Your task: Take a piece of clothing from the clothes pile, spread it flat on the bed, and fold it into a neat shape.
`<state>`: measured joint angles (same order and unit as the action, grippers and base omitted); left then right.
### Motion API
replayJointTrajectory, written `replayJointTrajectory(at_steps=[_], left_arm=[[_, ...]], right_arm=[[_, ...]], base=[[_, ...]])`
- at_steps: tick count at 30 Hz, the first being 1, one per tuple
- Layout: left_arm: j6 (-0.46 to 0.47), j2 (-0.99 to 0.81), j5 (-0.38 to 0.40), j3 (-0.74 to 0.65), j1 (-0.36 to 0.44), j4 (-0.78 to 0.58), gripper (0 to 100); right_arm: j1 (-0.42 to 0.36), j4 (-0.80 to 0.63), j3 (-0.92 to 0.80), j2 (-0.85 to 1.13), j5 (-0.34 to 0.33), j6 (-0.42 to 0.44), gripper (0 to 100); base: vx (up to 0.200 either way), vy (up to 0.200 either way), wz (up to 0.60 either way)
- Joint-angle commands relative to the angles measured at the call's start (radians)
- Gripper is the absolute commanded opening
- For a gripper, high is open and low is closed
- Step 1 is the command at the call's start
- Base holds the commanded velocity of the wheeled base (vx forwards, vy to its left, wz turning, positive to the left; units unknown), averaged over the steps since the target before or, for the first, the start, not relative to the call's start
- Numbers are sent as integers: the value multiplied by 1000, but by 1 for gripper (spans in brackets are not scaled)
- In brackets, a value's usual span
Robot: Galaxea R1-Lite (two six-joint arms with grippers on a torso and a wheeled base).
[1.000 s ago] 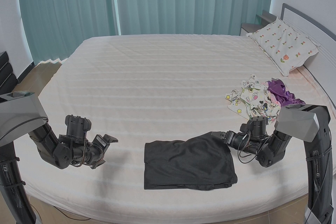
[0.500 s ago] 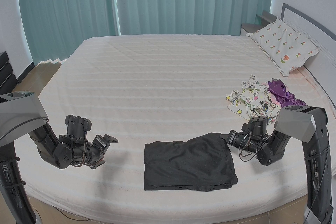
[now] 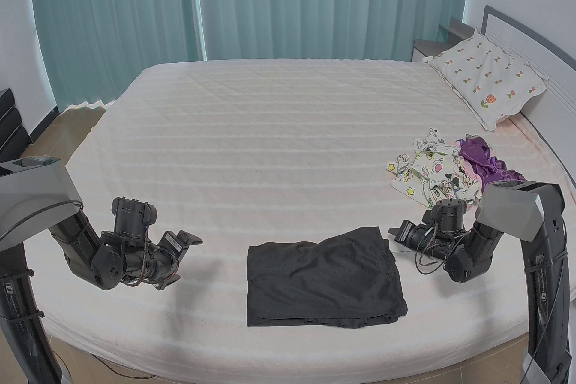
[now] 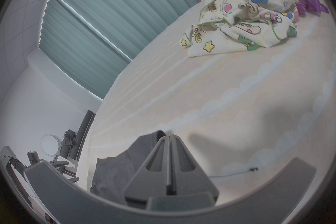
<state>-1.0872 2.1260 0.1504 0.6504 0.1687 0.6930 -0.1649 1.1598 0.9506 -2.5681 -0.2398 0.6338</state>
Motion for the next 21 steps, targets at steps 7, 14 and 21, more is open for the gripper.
replayJointTrajectory(at_steps=[7, 14, 21], left_arm=[[-2, 0, 0, -2, 0, 0, 100], [0, 0, -2, -5, 0, 0, 100], [-2, 0, -3, -5, 0, 0, 100]], right_arm=[[-70, 9, 50, -23, -7, 3, 100], [-73, 11, 102, -46, -26, 50, 100], [-74, -3, 126, -52, -41, 67, 0]], base=[[0, 0, 0], [0, 0, 0], [0, 0, 0]])
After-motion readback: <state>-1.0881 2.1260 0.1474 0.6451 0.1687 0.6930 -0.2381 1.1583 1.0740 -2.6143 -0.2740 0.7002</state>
